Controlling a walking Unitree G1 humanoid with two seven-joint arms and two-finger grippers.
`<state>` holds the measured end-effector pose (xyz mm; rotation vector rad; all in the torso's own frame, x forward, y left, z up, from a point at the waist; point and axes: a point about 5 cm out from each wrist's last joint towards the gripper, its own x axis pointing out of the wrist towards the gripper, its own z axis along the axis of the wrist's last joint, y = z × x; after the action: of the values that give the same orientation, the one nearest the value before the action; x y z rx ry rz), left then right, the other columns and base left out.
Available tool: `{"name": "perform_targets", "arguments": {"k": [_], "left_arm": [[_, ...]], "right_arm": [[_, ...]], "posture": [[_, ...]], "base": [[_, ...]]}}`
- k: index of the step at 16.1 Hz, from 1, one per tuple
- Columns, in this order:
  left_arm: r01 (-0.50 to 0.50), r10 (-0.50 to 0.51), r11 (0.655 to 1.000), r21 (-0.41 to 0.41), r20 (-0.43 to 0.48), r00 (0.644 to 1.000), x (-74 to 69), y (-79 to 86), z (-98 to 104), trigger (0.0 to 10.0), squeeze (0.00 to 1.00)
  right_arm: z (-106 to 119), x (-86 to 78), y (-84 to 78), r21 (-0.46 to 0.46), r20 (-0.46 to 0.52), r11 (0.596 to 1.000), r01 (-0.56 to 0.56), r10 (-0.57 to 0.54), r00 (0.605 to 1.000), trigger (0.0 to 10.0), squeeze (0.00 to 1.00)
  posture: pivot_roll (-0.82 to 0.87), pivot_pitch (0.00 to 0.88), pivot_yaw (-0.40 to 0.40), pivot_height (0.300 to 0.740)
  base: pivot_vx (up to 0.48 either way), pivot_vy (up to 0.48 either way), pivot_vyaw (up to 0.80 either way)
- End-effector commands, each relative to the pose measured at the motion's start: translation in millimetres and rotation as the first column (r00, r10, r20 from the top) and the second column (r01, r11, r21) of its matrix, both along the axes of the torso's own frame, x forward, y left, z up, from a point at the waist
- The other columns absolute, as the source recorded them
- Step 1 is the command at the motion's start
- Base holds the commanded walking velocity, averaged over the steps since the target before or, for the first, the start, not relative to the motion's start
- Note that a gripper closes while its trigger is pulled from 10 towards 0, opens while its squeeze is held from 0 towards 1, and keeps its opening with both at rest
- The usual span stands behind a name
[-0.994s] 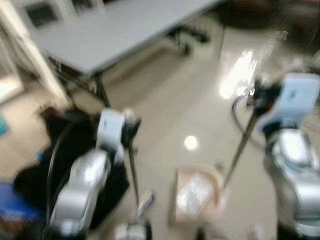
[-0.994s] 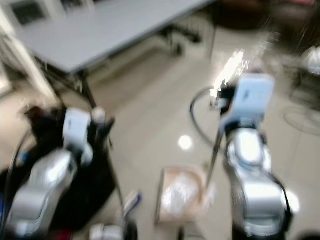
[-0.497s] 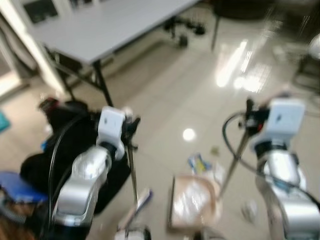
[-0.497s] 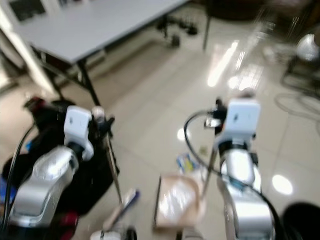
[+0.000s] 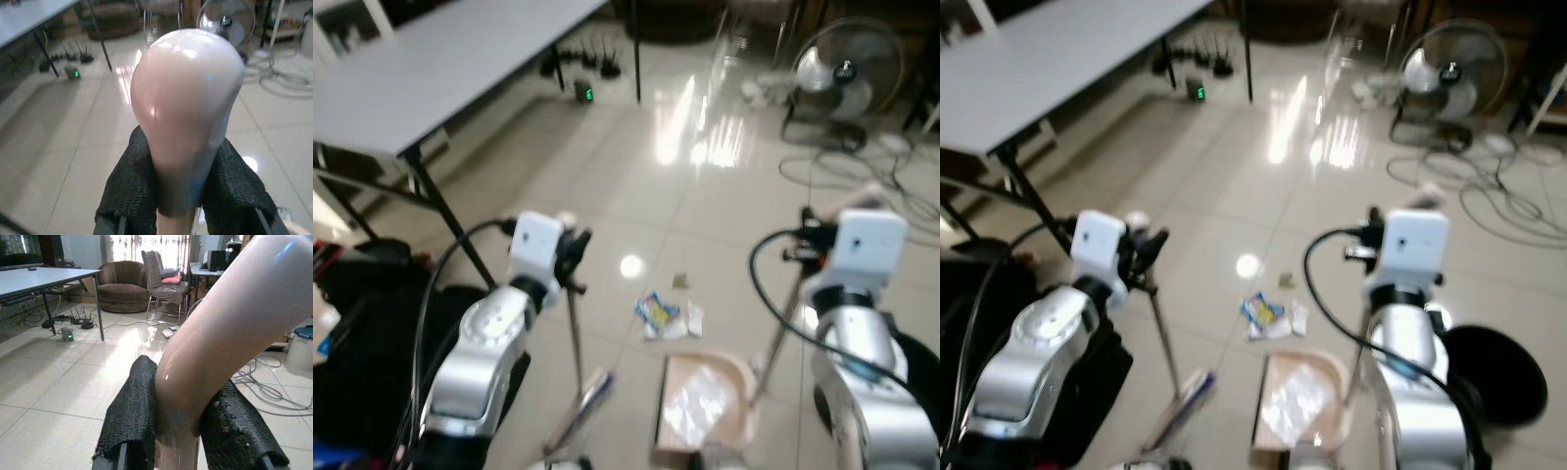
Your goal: Sweep floor
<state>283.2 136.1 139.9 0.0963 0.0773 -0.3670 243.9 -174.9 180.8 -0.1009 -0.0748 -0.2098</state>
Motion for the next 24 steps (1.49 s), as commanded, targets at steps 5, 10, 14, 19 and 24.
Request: {"name": "perform_targets", "arguments": {"k": [5,10,14,19,24], "left_arm": [[0.009,-0.01,1.0,0.021,0.035,0.999,3.5,0.4,5,10.0,0.0],[0.011,-0.012,1.0,0.017,0.038,0.999,4.6,-1.9,4,10.0,0.0],[0.018,-0.019,1.0,0.017,0.044,0.999,6.9,-3.3,5,10.0,0.0],[0.02,-0.021,1.0,0.015,0.045,0.999,7.8,-3.4,4,10.0,0.0],[-0.024,0.024,1.0,0.01,0.002,1.0,9.5,2.4,0,10.0,0.0]], "right_arm": [[45,10.2,1.4,0.018,0.135,0.999,-0.038,0.035,0.99,10.0,0.0],[66,12.1,-2.1,0.012,0.175,0.999,-0.045,0.043,0.984,10.0,0.0],[76,10.2,-9.0,0.042,0.199,0.999,-0.015,0.006,0.98,10.0,0.0],[109,9.5,-17.1,0.071,0.311,0.997,-0.006,-0.017,0.95,10.0,0.0],[124,10.0,-27.7,0.068,0.339,0.998,0.006,-0.029,0.94,10.0,0.0]], "posture": [[-0.07,0.092,0.076,0.74],[-0.08,0.085,0.074,0.74],[-0.08,0.08,0.081,0.74],[-0.09,0.087,0.083,0.74],[-0.09,0.091,0.077,0.74]], "base": [[0.0,-0.441,0.0],[0.0,-0.443,0.0],[0.0,-0.443,0.0],[0.0,-0.444,-0.27],[0.0,-0.164,0.0]]}}
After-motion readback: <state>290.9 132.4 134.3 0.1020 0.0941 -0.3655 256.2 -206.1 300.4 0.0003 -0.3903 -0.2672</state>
